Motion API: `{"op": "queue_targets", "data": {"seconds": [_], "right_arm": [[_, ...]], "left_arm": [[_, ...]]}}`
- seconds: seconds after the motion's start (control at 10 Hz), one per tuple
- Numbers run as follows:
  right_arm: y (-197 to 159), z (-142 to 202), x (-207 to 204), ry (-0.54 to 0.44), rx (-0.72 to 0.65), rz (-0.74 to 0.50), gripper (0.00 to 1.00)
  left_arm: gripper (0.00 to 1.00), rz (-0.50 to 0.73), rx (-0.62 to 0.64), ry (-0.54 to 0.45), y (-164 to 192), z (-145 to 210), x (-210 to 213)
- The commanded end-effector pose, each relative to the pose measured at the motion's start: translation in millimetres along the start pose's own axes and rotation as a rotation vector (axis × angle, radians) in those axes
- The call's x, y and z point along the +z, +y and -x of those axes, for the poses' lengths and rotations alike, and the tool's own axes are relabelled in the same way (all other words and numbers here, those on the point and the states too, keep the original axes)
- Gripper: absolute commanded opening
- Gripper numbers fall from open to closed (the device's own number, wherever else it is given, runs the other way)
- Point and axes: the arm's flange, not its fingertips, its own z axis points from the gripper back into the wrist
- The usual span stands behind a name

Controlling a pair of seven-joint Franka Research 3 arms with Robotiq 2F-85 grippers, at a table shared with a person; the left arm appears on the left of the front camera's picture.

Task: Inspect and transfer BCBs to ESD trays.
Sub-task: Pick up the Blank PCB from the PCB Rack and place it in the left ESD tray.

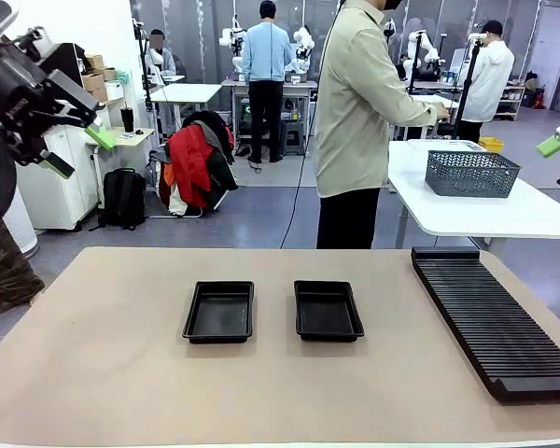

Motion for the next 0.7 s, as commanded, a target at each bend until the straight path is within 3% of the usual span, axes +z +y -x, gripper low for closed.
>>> {"op": "queue_targets", "data": {"seconds": [0.0, 0.2, 0.6], "right_arm": [[0.1, -5.4, 11.0, -0.026, -0.09, -0.045, 1.0], [-0.1, -8.3, 22.5, -0.086, -0.108, -0.05, 1.0], [-1.3, -16.5, 26.9, -0.111, -0.107, -0.01, 1.0]], "left_arm": [[1.0, 0.031, 0.06, -0.002, 5.8, -1.4, 8.3], [1.0, 0.03, 0.083, -0.007, 4.4, -2.4, 13.8], [1.0, 0.006, 0.117, -0.004, 2.9, -9.8, 17.6]]}}
